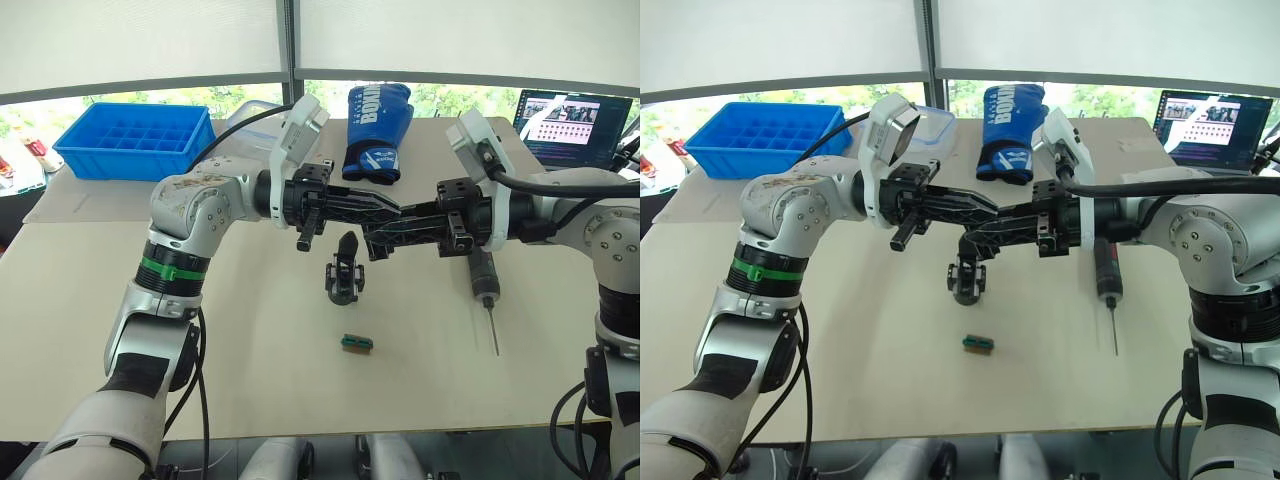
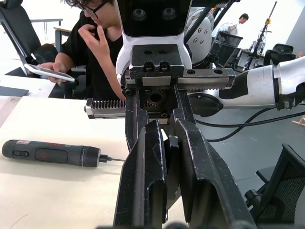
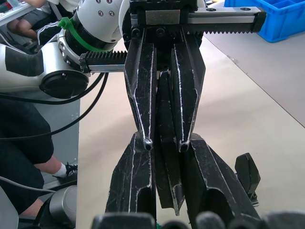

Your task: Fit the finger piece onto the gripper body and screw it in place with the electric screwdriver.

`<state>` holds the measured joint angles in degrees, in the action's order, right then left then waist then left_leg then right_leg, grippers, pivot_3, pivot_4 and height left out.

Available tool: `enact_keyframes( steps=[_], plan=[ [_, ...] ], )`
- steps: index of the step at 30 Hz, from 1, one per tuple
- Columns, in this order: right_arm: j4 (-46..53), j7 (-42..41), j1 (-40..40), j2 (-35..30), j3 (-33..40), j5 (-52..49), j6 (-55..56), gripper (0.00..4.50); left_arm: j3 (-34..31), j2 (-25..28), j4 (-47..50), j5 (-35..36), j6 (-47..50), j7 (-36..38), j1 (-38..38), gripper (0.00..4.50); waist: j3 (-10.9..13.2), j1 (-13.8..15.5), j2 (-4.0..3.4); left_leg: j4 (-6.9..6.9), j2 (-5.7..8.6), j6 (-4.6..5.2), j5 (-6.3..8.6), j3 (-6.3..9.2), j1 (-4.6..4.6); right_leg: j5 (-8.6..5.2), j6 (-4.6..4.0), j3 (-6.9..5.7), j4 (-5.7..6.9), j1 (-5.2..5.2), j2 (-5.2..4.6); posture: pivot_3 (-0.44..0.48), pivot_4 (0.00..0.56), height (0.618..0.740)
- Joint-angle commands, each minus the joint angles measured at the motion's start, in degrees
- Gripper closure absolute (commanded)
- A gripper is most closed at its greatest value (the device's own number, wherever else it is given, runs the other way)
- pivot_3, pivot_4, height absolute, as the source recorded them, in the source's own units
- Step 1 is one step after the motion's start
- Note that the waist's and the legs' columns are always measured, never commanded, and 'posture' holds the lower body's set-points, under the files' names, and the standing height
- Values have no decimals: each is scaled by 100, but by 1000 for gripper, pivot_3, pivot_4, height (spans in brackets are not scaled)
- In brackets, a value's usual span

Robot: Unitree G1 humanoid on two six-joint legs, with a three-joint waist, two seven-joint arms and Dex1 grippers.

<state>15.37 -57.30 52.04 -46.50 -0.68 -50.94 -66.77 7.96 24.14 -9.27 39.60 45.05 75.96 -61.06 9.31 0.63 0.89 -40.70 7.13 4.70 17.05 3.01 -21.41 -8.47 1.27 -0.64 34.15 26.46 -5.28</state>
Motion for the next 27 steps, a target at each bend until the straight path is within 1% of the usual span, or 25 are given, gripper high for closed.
enact_keyframes(
  steps=[1, 2, 4, 6, 7, 10, 12, 15, 16, 18, 21, 27],
  plan=[
    [181, -236, 31, -34, 279, -232, 188, 4143, 29, 14, 177, -123, -128, 53, -39, 4500, 0, 0, 0, 0, 0, 0, 0, 0, 0, 0, 0, 1, 0, 0, 0, 0, 150, 740],
    [201, -250, 8, -43, 269, -209, 225, 4143, 57, 31, 180, -158, -144, 68, -28, 4500, 0, 0, 0, 0, 0, 0, 0, 0, 0, 0, 0, 0, 0, 0, 0, 0, 150, 740],
    [275, -277, -106, -43, 222, -87, 419, 4143, 10, 35, 158, -180, -299, 159, 0, 3523, 0, 0, 0, 0, 0, 0, 0, 0, 0, 0, 0, 0, 0, 0, 0, 0, 150, 740],
    [332, -293, -196, -31, 197, 10, 573, 4144, -50, 53, 164, -165, -430, 289, 32, 2705, 0, 0, 0, 0, 1, 0, 0, 0, 0, 0, 0, 0, 0, 1, 0, 0, 150, 740],
    [349, -297, -233, -25, 189, 44, 642, 4144, -54, 95, 185, -166, -478, 366, 53, 2158, 0, 0, 0, 0, 0, 0, 0, 0, 0, 0, 0, 0, 0, 1, 0, 0, 150, 740],
    [504, -491, -620, -90, 30, 543, 1423, 4144, -55, 510, 229, -389, -967, 816, 291, 784, 0, -17, 0, 0, 0, 0, 0, 0, 0, 0, 0, -3, 0, 1, 1, 0, 150, 740],
    [537, -586, -825, -104, -13, 751, 1758, 4145, -15, 754, 137, -568, -1272, 1091, 434, 34, 0, -43, 0, 1, -1, 0, 0, -1, 2, 0, 0, -3, 2, 2, 2, 0, 150, 740],
    [484, -543, -1100, -36, 15, 982, 2096, 4145, 133, 1192, -258, -1102, -2115, 1556, 771, 0, 0, -40, -1, 0, 0, -1, -1, -3, 2, 0, 0, -9, 8, 6, 4, 0, 150, 740],
    [481, -538, -1196, -24, 30, 1033, 2181, 4145, 199, 1274, -449, -1323, -2455, 1627, 880, 0, 0, -36, -1, 0, 0, -1, -1, -4, 1, 0, -1, -10, 6, 6, 4, 0, 150, 740],
    [495, -520, -1364, -7, 63, 1076, 2286, 4145, 319, 1255, -937, -1766, -3184, 1598, 1048, 0, 0, -21, -1, 0, 0, -1, -1, -4, 2, 0, -1, -13, 3, 4, 4, 0, 150, 740],
    [543, -450, -1542, 41, 117, 1064, 2325, 4145, 508, 1058, -1551, -2329, -4180, 1478, 1214, 0, 0, 22, -1, -1, 2, -1, 0, -3, 2, 0, -1, -16, 0, 1, 2, 0, 150, 740],
    [723, -347, -1751, 77, 181, 991, 2252, 4145, 665, 294, -2937, -3126, -5687, 784, 1217, 0, 0, 73, 0, -12, 6, 2, 1, -2, -17, 5, 4, -15, -6, 8, -4, 0, 150, 740]
  ],
)
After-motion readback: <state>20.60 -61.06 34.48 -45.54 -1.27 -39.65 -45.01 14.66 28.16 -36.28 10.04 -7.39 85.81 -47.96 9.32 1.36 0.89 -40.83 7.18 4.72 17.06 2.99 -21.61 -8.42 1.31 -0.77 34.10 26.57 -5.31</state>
